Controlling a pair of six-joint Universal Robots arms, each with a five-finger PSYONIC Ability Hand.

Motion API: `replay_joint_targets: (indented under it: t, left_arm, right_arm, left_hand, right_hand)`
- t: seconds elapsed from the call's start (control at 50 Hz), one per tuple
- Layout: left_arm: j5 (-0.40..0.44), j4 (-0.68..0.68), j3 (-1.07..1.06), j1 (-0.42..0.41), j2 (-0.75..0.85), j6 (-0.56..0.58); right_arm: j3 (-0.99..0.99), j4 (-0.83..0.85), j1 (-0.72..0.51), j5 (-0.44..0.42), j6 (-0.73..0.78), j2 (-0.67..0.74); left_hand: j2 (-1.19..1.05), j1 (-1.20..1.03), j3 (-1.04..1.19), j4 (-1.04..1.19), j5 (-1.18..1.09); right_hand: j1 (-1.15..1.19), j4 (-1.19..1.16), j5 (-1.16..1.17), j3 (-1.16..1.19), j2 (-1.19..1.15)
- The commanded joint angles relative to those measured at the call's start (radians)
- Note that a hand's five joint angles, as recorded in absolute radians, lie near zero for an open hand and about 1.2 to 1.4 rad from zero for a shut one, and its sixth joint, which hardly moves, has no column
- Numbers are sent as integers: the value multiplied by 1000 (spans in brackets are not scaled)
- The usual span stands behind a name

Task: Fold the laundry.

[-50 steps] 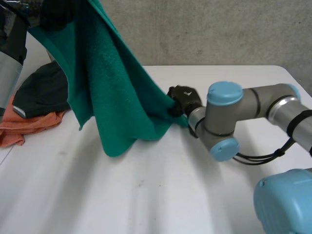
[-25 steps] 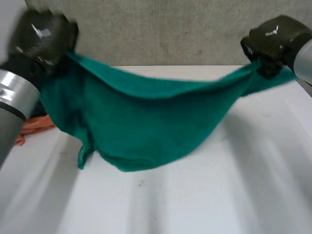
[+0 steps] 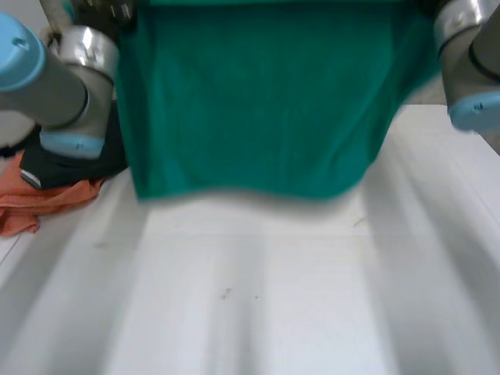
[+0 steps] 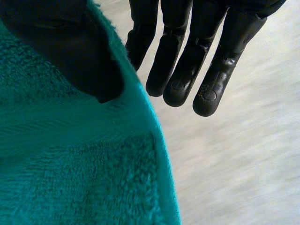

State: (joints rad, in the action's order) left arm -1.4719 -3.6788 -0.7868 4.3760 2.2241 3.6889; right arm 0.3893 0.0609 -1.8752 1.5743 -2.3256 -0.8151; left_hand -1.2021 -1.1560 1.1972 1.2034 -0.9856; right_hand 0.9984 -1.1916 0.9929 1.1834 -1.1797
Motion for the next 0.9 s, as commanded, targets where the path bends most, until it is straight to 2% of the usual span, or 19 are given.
replay_joint_targets:
  t: [0.02,0.14,0.28,0.38,0.5,0.58,0.68,0.76,0.8,0.88,0.9]
  left_arm:
    - [-39,-176,-2,-23,-81,-15]
    - [-38,-175,-199,-15,-106,-40]
    - [-22,-170,-449,-9,-106,-40]
    - [2,-162,-590,-9,-52,-30]
    - [5,-113,-678,-15,19,11]
    - [5,-26,-741,-13,6,74]
    - [-4,149,-888,-7,-164,210]
    - [-7,275,-1009,-9,-300,290]
    - [-8,336,-1058,-7,-360,316]
    - [-7,538,-1155,-4,-471,390]
    - [-8,627,-1167,0,-490,422]
  right_arm:
    - [-18,186,-1,0,-11,-32]
    - [107,111,-33,-3,-18,-55]
    - [419,111,-32,-16,-18,-96]
    - [606,137,-32,-46,-3,-50]
    - [720,125,-29,-86,6,27]
    - [810,105,-25,-92,15,-2]
    - [944,-2,-16,-92,43,-137]
    - [1055,-195,10,-89,97,-281]
    - [1118,-343,43,-86,149,-346]
    - [1201,-548,114,-83,241,-438]
    - [1211,-576,128,-83,261,-453]
  left_hand:
    - [-194,-240,199,193,-236]
    - [-194,-240,199,193,-236]
    - [-194,-240,199,193,-236]
    - [-194,-240,199,193,-236]
    - [-194,-240,199,193,-236]
    - [-194,-240,199,193,-236]
    - [-194,-240,199,193,-236]
    - [-194,-240,199,193,-236]
    - [-194,-240,199,193,-236]
    - [-194,-240,199,193,-236]
    - [-194,-240,199,193,-236]
  right_hand:
    - [398,-205,229,213,-217]
    - [398,-205,229,213,-217]
    - [398,-205,229,213,-217]
    - [398,-205,229,213,-217]
    - [398,-205,229,213,-217]
    - [398,-205,229,213,-217]
    - [398,-205,229,213,-217]
    - [398,-205,229,213,-217]
    - [398,-205,229,213,-217]
    - [398,-205,229,213,-217]
    - [398,-205,229,213,-217]
